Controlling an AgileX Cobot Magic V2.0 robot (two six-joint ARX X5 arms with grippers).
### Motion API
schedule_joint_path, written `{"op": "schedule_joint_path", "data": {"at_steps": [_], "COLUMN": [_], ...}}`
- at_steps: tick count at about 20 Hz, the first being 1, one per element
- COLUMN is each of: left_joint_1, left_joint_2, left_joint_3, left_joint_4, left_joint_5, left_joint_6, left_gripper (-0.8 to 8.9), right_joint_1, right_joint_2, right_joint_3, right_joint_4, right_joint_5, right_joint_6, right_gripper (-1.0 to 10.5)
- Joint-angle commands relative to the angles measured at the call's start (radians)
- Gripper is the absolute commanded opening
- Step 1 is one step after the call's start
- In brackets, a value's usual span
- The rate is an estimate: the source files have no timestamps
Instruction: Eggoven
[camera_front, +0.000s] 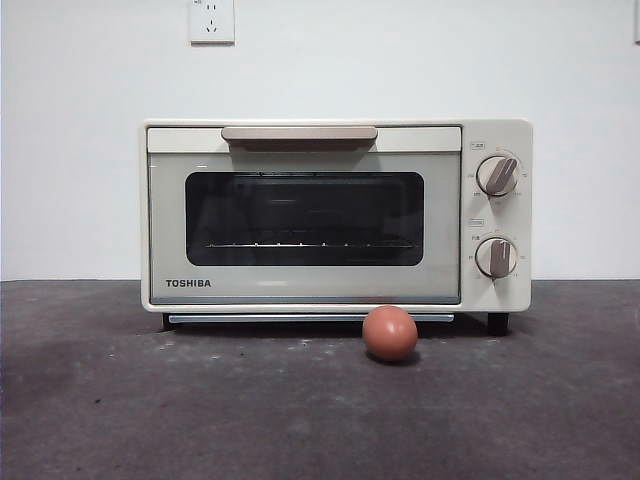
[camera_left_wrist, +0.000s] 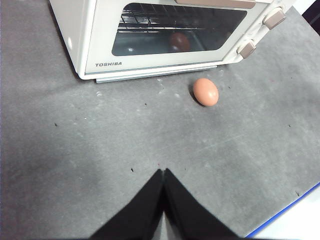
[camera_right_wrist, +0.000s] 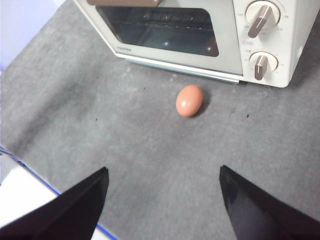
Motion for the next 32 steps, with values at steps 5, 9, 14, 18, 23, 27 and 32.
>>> {"op": "schedule_joint_path", "data": {"at_steps": [5,9,14,18,23,27,32], "left_joint_1": [-0.002,-0.006,-0.037,-0.061,-0.085,-0.099,-0.114], "left_joint_2": [0.007,0.007,0.007,0.007,0.007,0.009,0.010], "left_joint_3": [0.023,0.023,0.023,0.023,0.023,0.023,0.023], "left_joint_4": [0.008,0.008,0.008,0.008,0.008,0.008,0.008], "left_joint_5": [0.005,0.005,0.005,0.005,0.005,0.005,0.005], "left_joint_6": [0.009,0.009,0.010,0.014,0.014,0.014,0.013], "left_gripper": [0.07,0.07,0.07,0.07,0.07,0.07,0.07], "right_joint_1": [0.158,0.356,0.554,0.602,0.613,0.614,0.610], "right_joint_2": [0.200,0.372,0.558,0.695,0.878,0.979,1.046], "right_joint_3": [0.016,0.016,0.016,0.016,0.016,0.016,0.016], "right_joint_4": [0.190,0.339,0.553,0.670,0.794,0.866,0.887], "right_joint_5": [0.107,0.322,0.575,0.653,0.698,0.725,0.780], "right_joint_6": [0.101,0.177,0.256,0.317,0.362,0.381,0.392], "right_gripper": [3.6,3.6,3.6,3.6,3.6,3.6,3.6]}}
